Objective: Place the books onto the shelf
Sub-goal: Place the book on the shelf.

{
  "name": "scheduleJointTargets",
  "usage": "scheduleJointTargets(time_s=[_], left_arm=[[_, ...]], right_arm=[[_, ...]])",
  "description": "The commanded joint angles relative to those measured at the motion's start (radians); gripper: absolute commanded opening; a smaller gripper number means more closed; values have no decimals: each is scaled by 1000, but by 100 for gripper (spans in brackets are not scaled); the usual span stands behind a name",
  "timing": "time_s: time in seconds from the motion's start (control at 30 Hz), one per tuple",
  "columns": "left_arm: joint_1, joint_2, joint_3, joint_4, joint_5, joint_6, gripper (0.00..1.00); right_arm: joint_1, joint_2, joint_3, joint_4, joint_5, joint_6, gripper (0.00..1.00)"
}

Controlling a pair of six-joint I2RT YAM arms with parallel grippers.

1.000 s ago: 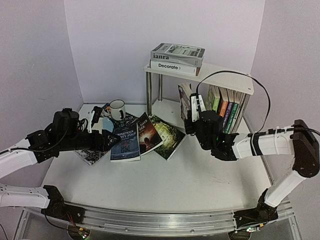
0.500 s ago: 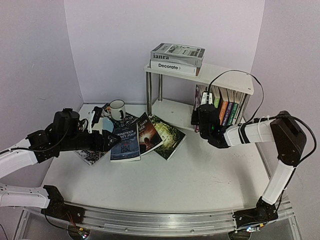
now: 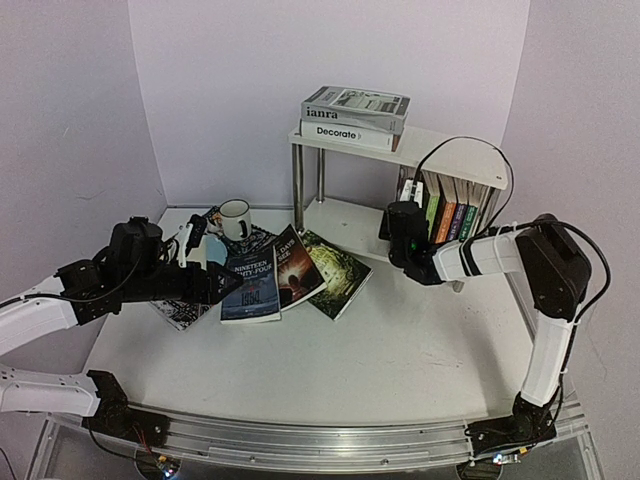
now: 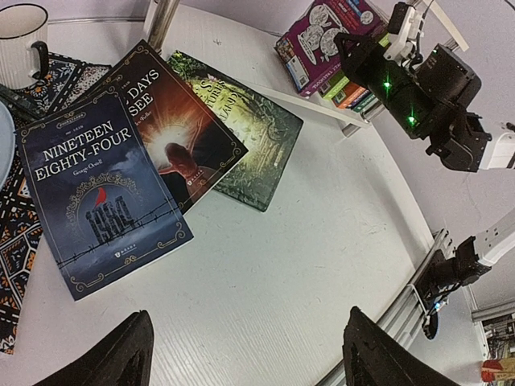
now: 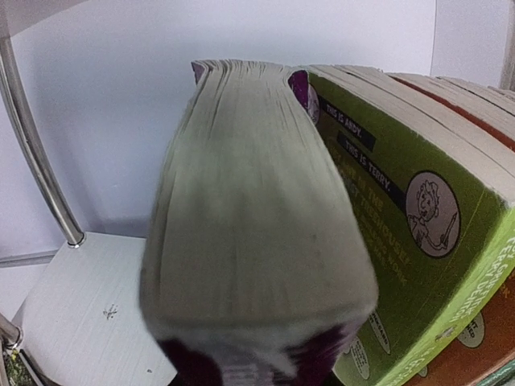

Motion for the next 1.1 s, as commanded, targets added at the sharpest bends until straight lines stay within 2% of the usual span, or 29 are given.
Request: scheduleJointTargets(time_s=[0.0, 0.43, 0.63, 0.87, 1.0, 1.07], left_arm=[[0, -7, 4, 38, -12, 26, 82], [0, -1, 1, 38, -12, 25, 82], [0, -8, -1, 38, -12, 22, 82], [0, -16, -5, 38, -11, 19, 82], [0, -15, -4, 38, -9, 20, 82], [0, -13, -3, 39, -9, 22, 82]], right_arm=[[-29, -9, 62, 97, 75, -11, 0], [-47, 31, 102, 87, 61, -54, 0], [-47, 32, 107, 79, 67, -58, 17], [-47, 17, 80, 77, 71, -42, 26], [-45, 9, 76, 74, 63, -41, 38], [-45, 1, 74, 68, 63, -32, 39]])
